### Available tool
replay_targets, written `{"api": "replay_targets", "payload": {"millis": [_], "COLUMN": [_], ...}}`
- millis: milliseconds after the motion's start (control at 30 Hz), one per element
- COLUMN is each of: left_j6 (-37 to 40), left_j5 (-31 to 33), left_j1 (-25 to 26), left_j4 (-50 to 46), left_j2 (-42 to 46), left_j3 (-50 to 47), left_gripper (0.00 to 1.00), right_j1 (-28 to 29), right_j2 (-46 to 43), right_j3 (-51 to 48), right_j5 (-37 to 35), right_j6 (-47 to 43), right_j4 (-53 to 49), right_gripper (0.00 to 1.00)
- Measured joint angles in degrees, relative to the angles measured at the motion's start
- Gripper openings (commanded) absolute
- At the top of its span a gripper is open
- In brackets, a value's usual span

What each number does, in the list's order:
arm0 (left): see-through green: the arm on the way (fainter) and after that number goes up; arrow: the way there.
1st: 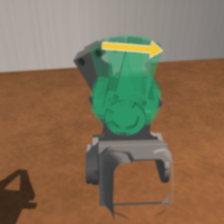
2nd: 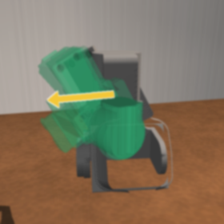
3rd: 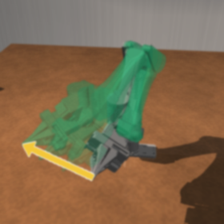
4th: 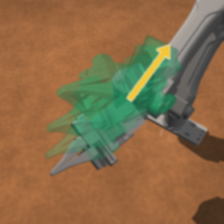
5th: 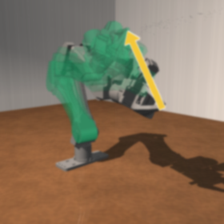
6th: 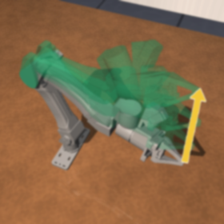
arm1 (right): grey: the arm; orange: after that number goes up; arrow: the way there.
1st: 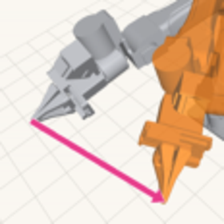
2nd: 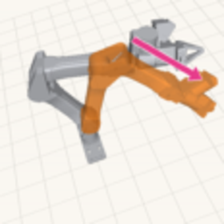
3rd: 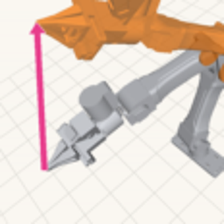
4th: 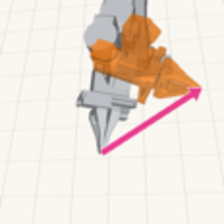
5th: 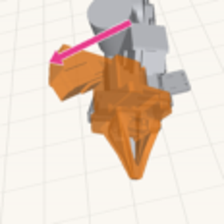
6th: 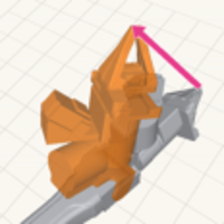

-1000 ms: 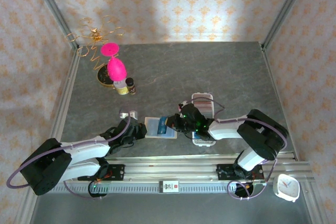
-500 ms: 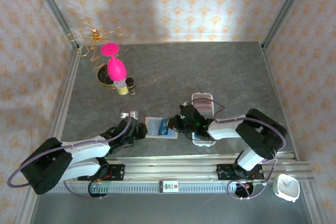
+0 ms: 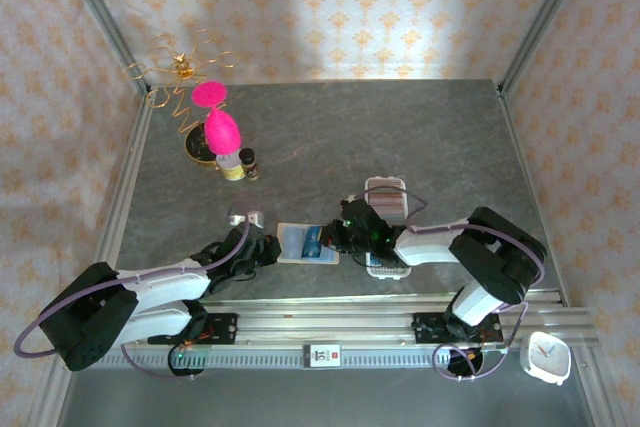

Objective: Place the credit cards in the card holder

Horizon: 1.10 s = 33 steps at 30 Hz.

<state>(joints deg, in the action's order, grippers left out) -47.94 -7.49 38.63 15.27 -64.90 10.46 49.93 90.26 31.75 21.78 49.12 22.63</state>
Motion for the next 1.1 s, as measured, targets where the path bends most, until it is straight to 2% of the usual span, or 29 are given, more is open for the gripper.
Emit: {"api": "replay_targets", "payload": {"millis": [233, 1100], "left_j6": [0.0, -0.1], "left_j5": [-0.9, -1.1], "left_j1": [0.0, 0.0], "left_j4": [0.2, 0.8], "left_j2": [0.0, -0.4], "left_j3": [-0.1, -0.2], "left_gripper": [0.13, 0.13], "right_j1": [0.3, 2.2], "right_j2": [-1.6, 2.6], "right_j3": [0.6, 3.7], "right_j5": [-0.8, 0.4], "right_j6": [-1.4, -1.3], "right_j4": [-2.4, -1.2], "right_gripper": [0.0, 0.0]}}
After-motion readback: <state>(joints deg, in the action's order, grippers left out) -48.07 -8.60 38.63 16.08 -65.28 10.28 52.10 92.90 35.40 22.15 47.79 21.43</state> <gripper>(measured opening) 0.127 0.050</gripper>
